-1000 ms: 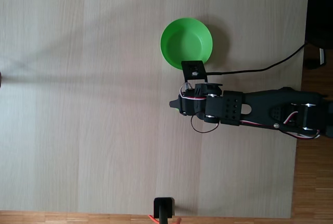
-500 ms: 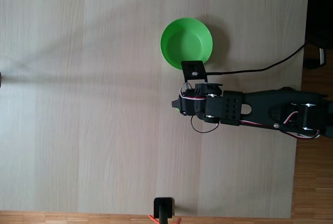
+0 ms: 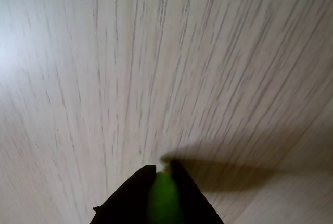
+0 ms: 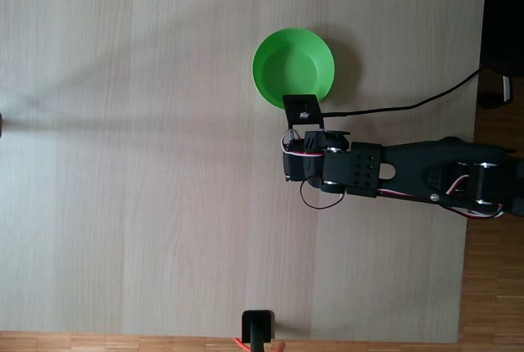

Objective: Grasp a green pompom and put it in the green bowl.

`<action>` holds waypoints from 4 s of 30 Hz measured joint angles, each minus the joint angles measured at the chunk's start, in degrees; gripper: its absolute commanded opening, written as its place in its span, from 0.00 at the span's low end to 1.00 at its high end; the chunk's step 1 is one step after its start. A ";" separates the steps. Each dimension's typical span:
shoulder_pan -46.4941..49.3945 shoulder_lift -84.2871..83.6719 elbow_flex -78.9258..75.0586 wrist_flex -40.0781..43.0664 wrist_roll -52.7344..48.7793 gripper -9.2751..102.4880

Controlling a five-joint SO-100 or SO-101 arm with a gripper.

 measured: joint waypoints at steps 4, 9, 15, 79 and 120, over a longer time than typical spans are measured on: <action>0.09 1.41 0.00 0.00 0.00 0.08; 1.23 8.88 0.00 0.00 -0.09 0.08; 4.22 16.17 -0.53 3.08 -0.18 0.08; 10.55 39.90 14.41 12.04 -11.78 0.30; -0.88 103.01 66.97 4.48 0.00 0.08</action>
